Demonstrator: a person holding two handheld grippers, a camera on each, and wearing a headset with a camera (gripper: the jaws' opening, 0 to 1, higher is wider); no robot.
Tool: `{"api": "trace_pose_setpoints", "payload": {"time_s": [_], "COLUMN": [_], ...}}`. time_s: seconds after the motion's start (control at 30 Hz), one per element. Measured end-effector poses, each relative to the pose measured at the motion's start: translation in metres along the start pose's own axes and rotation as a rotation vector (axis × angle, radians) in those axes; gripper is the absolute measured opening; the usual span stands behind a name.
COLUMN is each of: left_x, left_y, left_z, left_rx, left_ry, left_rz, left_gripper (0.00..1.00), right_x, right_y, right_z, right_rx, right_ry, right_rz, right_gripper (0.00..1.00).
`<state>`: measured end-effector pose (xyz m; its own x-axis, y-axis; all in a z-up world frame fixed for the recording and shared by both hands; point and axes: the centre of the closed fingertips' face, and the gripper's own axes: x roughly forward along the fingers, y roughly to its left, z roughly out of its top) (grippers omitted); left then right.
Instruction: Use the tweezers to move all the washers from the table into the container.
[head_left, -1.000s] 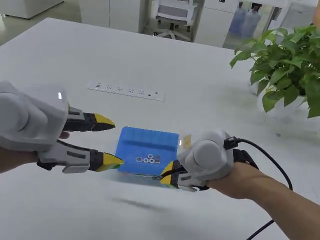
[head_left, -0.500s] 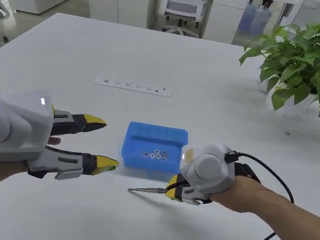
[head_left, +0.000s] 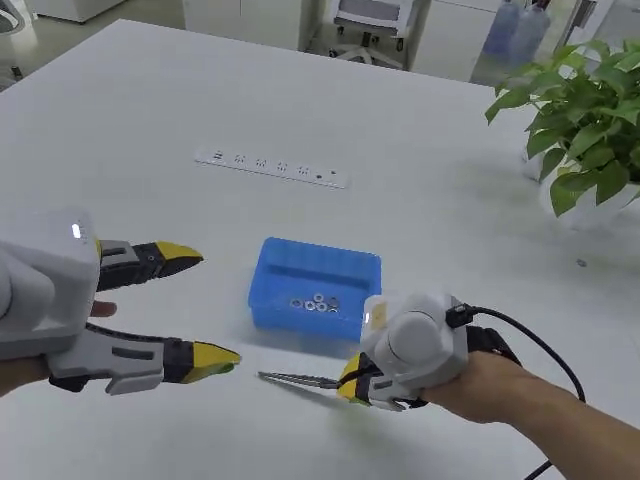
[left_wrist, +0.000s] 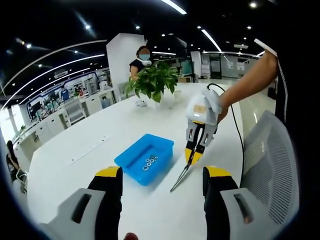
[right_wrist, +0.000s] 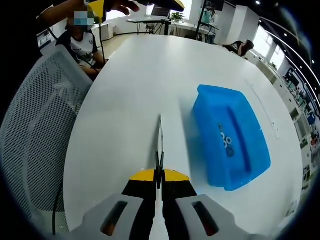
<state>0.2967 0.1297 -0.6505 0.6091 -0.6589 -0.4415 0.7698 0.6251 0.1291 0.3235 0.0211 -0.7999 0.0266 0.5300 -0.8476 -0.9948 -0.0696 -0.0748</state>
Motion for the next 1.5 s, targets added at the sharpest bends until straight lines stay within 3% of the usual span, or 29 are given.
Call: {"api": "trace_pose_setpoints", "payload": {"time_s": [0.5, 1.27, 1.5], "left_x": [-0.009, -0.009, -0.006], "left_y": [-0.021, -0.027, -0.029], "left_z": [-0.013, -0.019, -0.021], "left_rx": [-0.045, -0.047, -0.048], "left_ry": [0.008, 0.025, 0.032], "left_rz": [0.017, 0.013, 0.002], "left_gripper": [0.79, 0.82, 0.82], "right_x": [0.014, 0.016, 0.017], "right_y": [0.008, 0.006, 0.006], "right_z": [-0.013, -0.006, -0.005], "right_rx": [-0.034, -0.092, -0.081], "right_ry": [0.042, 0.027, 0.021], "right_rz": [0.034, 0.045, 0.042], "right_gripper": [0.04, 0.08, 0.09]}}
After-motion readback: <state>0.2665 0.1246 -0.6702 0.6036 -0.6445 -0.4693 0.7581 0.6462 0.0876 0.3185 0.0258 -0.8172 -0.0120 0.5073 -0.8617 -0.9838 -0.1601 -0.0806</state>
